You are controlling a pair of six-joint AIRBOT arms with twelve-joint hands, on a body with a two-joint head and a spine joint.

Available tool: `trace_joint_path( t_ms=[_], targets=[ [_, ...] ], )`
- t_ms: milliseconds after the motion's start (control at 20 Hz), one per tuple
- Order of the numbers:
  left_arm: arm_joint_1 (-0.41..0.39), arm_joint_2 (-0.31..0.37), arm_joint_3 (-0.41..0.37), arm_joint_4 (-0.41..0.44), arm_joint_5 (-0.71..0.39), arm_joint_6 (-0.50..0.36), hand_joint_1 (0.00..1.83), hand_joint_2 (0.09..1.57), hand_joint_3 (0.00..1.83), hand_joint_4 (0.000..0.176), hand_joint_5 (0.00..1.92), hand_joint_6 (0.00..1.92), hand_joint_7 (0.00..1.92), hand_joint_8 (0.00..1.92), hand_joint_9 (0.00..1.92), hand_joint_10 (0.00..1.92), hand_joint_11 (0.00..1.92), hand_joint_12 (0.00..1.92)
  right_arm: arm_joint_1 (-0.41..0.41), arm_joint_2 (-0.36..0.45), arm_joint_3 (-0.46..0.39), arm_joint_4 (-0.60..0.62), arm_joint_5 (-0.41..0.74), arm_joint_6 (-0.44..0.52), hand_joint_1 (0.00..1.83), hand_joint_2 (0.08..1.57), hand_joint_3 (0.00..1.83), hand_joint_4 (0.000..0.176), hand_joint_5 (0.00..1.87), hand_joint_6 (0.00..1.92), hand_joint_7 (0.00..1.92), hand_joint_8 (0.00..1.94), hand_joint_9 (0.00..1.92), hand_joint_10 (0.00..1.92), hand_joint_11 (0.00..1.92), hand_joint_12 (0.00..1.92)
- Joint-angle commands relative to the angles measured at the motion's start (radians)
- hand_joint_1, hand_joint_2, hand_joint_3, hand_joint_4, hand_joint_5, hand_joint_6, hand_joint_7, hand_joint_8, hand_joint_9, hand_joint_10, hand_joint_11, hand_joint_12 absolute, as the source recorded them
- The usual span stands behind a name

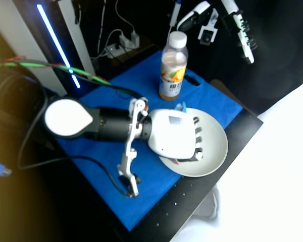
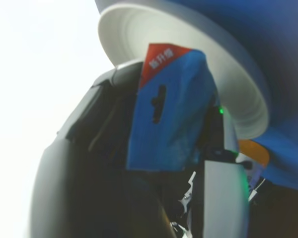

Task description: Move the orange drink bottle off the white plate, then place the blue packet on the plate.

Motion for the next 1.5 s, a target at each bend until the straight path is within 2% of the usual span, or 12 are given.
trace_joint_path(
  t_ms=[0, 100, 250, 400, 500, 550, 700, 750, 900, 1050, 1300, 1450],
  targets=[
    [-0.011, -0.002, 0.007, -0.051, -0.114, -0.011, 0.75, 0.61, 0.00, 0.176, 0.00, 0.00, 0.05, 0.00, 0.00, 0.00, 0.00, 0.00, 0.011, -0.002, 0.002, 0.043, 0.040, 0.004, 1.21, 0.94, 0.00, 0.000, 0.86, 0.09, 1.07, 0.37, 0.99, 0.37, 0.62, 1.19],
    [-0.011, -0.002, 0.006, -0.051, -0.115, -0.012, 0.74, 0.61, 0.00, 0.176, 0.00, 0.00, 0.06, 0.01, 0.00, 0.00, 0.00, 0.00, 0.011, -0.002, 0.002, 0.043, 0.040, 0.008, 1.15, 0.88, 0.00, 0.000, 0.80, 0.00, 1.05, 0.05, 0.98, 0.18, 0.59, 1.10],
    [-0.012, -0.002, 0.007, -0.051, -0.115, -0.013, 0.75, 0.60, 0.00, 0.176, 0.00, 0.00, 0.06, 0.00, 0.00, 0.00, 0.00, 0.00, 0.010, 0.000, 0.002, 0.043, 0.040, 0.013, 1.09, 0.81, 0.00, 0.000, 0.63, 0.00, 0.84, 0.00, 0.88, 0.04, 0.46, 1.21],
    [-0.012, -0.001, 0.007, -0.051, -0.115, -0.013, 0.75, 0.61, 0.00, 0.176, 0.00, 0.00, 0.05, 0.00, 0.00, 0.00, 0.00, 0.00, 0.010, 0.000, 0.002, 0.043, 0.040, 0.015, 1.01, 0.73, 0.00, 0.070, 0.35, 0.00, 0.59, 0.00, 0.66, 0.00, 0.26, 1.18],
    [-0.012, -0.001, 0.007, -0.051, -0.114, -0.013, 0.74, 0.61, 0.00, 0.176, 0.00, 0.00, 0.07, 0.01, 0.00, 0.00, 0.00, 0.00, 0.010, 0.000, 0.002, 0.043, 0.041, 0.020, 0.96, 0.65, 0.00, 0.166, 0.09, 0.00, 0.26, 0.00, 0.26, 0.00, 0.02, 1.01],
    [-0.012, -0.001, 0.007, -0.051, -0.114, -0.013, 0.74, 0.62, 0.01, 0.176, 0.00, 0.00, 0.06, 0.01, 0.00, 0.00, 0.00, 0.00, 0.010, 0.000, 0.002, 0.043, 0.042, 0.021, 0.91, 0.63, 0.00, 0.174, 0.02, 0.00, 0.28, 0.01, 0.27, 0.01, 0.00, 1.05],
    [-0.012, -0.002, 0.007, -0.051, -0.112, -0.014, 0.73, 0.60, 0.00, 0.176, 0.00, 0.00, 0.07, 0.01, 0.00, 0.00, 0.00, 0.00, 0.010, 0.004, 0.001, 0.043, 0.059, 0.035, 0.85, 0.58, 0.00, 0.176, 0.00, 0.00, 0.01, 0.00, 0.00, 0.00, 0.00, 0.13],
    [-0.011, -0.001, 0.007, -0.053, -0.112, -0.014, 0.74, 0.60, 0.00, 0.176, 0.00, 0.00, 0.06, 0.00, 0.00, 0.00, 0.00, 0.00, 0.010, 0.008, -0.003, 0.049, 0.068, 0.037, 0.83, 0.58, 0.00, 0.176, 0.00, 0.00, 0.00, 0.00, 0.00, 0.00, 0.00, 0.02],
    [-0.011, 0.000, 0.010, -0.060, -0.112, -0.014, 0.77, 0.59, 0.00, 0.176, 0.00, 0.00, 0.03, 0.00, 0.00, 0.00, 0.00, 0.00, 0.010, 0.045, -0.035, 0.127, 0.135, 0.037, 0.79, 0.58, 0.00, 0.176, 0.00, 0.00, 0.00, 0.00, 0.00, 0.00, 0.00, 0.00],
    [-0.010, 0.006, 0.009, -0.067, -0.107, -0.014, 0.75, 0.58, 0.00, 0.176, 0.00, 0.00, 0.02, 0.00, 0.00, 0.00, 0.00, 0.00, 0.014, 0.129, -0.145, 0.289, 0.175, -0.135, 0.84, 0.59, 0.00, 0.176, 0.00, 0.00, 0.00, 0.00, 0.00, 0.00, 0.00, 0.00],
    [-0.002, 0.026, 0.006, -0.089, -0.107, -0.014, 0.77, 0.57, 0.00, 0.176, 0.00, 0.00, 0.00, 0.00, 0.00, 0.00, 0.00, 0.00, 0.053, 0.246, -0.251, 0.356, 0.265, -0.209, 0.67, 0.52, 0.00, 0.176, 0.00, 0.00, 0.00, 0.00, 0.00, 0.00, 0.00, 0.00],
    [-0.002, 0.043, -0.008, -0.092, -0.113, -0.010, 0.80, 0.56, 0.00, 0.176, 0.00, 0.00, 0.00, 0.00, 0.00, 0.00, 0.00, 0.00, 0.056, 0.339, -0.356, 0.465, 0.279, -0.352, 0.84, 0.58, 0.01, 0.176, 0.00, 0.00, 0.00, 0.00, 0.00, 0.00, 0.03, 0.01]
  ],
)
